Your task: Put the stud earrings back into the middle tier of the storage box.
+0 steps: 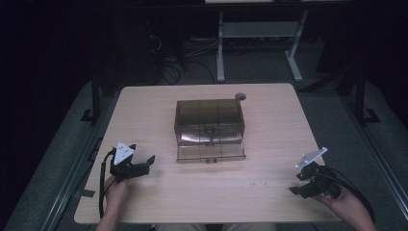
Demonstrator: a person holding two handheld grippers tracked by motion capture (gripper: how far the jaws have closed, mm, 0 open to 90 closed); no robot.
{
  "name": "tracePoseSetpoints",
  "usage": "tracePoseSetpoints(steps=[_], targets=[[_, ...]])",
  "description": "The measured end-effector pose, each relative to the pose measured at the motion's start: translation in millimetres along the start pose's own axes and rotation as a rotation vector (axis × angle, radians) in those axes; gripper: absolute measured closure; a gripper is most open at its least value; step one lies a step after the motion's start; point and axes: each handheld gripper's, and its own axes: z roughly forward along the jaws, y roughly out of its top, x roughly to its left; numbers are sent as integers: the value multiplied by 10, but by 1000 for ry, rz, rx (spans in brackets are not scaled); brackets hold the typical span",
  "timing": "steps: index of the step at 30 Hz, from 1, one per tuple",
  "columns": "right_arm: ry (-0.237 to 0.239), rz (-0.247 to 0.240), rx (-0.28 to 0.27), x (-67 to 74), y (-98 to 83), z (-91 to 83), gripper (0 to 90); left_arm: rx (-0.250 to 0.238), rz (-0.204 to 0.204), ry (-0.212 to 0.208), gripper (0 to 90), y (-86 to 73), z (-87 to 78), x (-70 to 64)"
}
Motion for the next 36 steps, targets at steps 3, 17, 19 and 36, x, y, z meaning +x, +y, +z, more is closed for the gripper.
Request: tracePoseSetpoints(steps=[3,17,19,36], targets=[[1,-4,3,7,8,9,401,0,1,1,128,0,-1,0],[-2,-61,7,132,140,1,401,6,12,-3,128,-2,2,-14],[0,-62,10,140,151,2,401,6,11,-3,128,-2,2,-14],[3,-131,34,264,357,35,402,11,10,-3,128,-7,-2,-13]])
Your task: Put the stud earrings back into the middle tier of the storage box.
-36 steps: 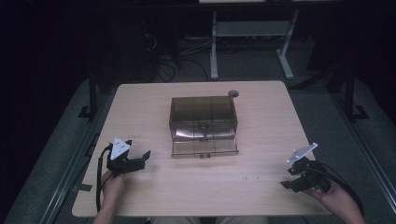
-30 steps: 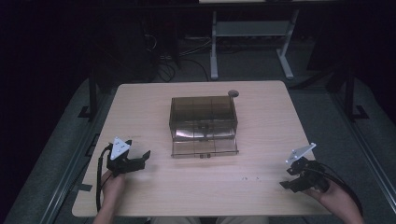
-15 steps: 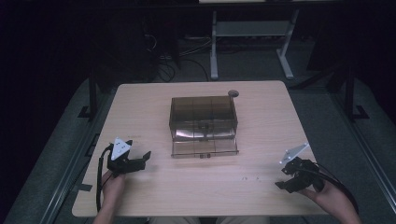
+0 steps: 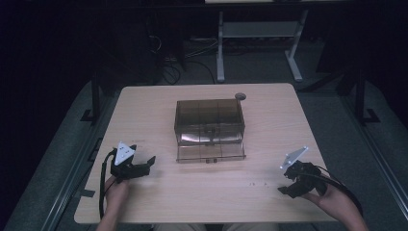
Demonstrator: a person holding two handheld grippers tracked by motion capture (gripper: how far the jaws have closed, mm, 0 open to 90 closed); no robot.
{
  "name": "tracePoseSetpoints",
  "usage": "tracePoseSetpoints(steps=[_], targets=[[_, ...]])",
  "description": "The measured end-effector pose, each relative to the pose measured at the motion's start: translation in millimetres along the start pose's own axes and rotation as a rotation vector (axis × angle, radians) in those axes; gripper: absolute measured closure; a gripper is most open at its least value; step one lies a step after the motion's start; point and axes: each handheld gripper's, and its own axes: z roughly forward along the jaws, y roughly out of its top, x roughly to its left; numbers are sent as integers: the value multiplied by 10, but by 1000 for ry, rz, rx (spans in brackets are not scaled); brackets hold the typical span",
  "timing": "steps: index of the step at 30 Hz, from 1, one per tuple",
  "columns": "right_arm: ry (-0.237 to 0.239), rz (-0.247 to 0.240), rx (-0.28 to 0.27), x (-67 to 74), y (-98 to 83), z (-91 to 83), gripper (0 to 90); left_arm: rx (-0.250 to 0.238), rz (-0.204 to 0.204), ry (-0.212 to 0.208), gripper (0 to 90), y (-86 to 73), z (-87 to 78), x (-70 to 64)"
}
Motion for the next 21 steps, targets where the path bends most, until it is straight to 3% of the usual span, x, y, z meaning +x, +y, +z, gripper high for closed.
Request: tracePoseSetpoints(steps=[21], targets=[[7,-98,47,104,257,-11,431,-5,-5,0,128,0,-4,2]])
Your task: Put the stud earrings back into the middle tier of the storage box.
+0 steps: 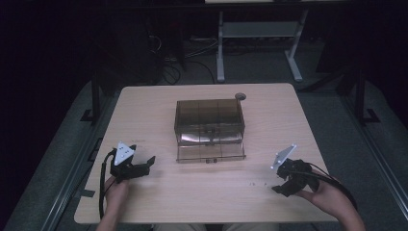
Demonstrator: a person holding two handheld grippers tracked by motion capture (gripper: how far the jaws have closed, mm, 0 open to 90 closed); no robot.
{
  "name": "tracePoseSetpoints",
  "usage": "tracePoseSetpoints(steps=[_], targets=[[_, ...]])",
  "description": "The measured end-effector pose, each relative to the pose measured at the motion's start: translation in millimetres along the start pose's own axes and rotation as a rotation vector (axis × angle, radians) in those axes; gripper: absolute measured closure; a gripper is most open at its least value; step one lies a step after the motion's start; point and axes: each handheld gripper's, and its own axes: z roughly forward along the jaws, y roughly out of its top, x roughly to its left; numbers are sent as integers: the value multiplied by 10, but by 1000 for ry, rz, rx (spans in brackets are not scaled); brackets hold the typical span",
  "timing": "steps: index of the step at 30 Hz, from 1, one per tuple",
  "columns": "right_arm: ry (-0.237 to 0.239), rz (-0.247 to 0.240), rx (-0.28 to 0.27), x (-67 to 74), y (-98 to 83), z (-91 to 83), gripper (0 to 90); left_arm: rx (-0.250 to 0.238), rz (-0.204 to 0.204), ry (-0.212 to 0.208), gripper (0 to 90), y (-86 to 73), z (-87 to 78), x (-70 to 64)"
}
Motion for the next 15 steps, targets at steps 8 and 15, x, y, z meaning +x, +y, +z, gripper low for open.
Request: tracePoseSetpoints(steps=[8,15], targets=[[11,-47,21,-3,164,79,496,-5,-4,-2,128,0,-3,0],[23,-55,57,-22,220,186,554,-3,-5,-2,128,0,-4,4]])
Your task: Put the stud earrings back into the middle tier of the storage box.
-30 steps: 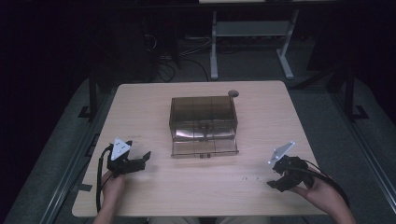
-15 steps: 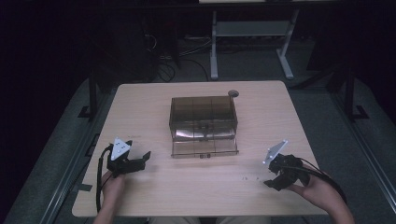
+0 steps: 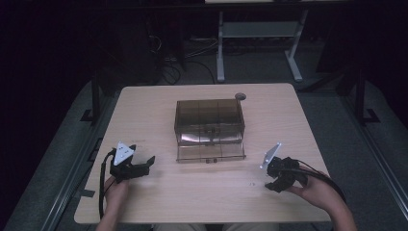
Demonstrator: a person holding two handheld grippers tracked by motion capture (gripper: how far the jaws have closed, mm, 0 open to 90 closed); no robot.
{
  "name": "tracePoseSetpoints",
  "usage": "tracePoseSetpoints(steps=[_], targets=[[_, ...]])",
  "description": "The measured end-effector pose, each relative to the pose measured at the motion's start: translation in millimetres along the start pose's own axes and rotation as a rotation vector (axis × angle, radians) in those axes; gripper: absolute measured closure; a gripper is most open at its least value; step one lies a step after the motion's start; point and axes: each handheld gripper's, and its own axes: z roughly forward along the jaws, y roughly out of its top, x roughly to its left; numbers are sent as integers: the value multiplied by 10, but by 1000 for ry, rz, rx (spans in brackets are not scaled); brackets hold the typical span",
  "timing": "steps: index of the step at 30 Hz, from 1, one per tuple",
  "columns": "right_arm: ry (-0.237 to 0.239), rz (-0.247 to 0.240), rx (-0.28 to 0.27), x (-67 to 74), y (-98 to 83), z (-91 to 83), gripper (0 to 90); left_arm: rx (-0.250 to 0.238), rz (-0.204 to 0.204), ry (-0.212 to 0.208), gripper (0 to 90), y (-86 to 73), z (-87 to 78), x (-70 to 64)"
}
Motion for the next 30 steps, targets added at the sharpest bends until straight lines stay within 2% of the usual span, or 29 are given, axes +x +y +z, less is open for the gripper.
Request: tracePoseSetpoints(steps=[10,12,14,18,30], targets=[[2,-11,52,-67,80,95,649,0,0,0,128,0,1,0],[0,-37,71,-70,119,114,677,0,1,0,128,0,0,0],[4,-38,77,-67,129,115,689,-1,1,0,128,0,0,0],[8,-75,106,-60,191,140,725,-1,0,0,128,0,0,0],[21,-109,151,-66,244,215,758,0,0,-1,128,0,0,1]])
